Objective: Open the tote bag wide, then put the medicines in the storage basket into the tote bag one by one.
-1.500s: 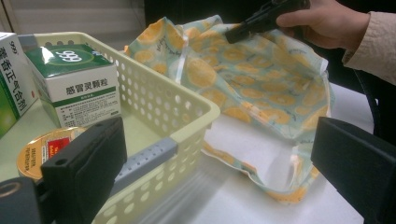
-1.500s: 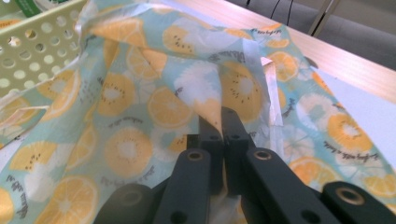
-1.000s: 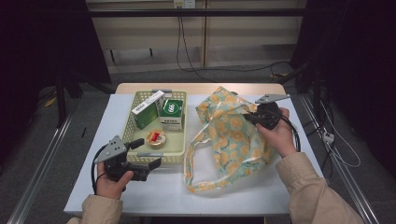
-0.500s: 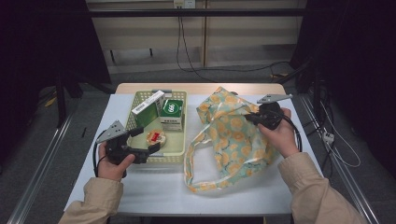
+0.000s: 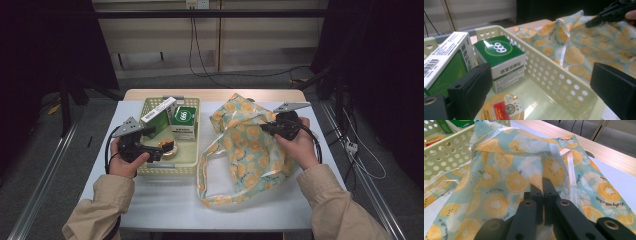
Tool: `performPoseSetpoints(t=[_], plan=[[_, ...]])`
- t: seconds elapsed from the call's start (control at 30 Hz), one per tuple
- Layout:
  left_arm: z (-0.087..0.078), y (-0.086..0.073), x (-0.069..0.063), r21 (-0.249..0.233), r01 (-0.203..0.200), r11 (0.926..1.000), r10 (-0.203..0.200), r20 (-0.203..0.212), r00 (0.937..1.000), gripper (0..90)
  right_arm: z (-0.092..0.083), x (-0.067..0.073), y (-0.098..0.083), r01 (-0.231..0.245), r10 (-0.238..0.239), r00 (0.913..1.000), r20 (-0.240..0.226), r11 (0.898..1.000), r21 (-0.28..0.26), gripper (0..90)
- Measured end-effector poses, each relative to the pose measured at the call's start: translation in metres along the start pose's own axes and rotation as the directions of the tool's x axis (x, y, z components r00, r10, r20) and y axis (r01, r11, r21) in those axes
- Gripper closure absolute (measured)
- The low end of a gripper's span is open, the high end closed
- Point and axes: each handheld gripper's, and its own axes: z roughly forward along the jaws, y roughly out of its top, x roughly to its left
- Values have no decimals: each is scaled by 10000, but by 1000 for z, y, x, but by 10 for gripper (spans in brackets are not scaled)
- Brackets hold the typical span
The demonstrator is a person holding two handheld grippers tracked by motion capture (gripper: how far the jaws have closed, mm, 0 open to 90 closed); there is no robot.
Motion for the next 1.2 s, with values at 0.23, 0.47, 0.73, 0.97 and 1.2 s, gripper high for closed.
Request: performPoseSetpoints(t=[0.23,0.47,0.73,0.97,1.2], plan=[[10,4,10,285,199,9994,-194,-197,9996,57,-2,-1,-1,44,-45,10000,35,10000,72,898],[15,7,17,591,548,9967,-543,-103,9985,57,-2,-2,-1,13,-13,10000,-17,10000,45,898],[17,26,11,413,-318,9986,326,-177,9993,52,-3,-3,-3,-5,5,10000,-19,10000,12,898],[28,28,22,457,-945,9945,971,-590,9935,65,0,-3,-2,-12,12,10000,-3,10000,45,898],[44,18,35,1124,-935,9893,1031,-829,9912,100,2,-2,-2,-10,11,10000,-53,10000,62,898]])
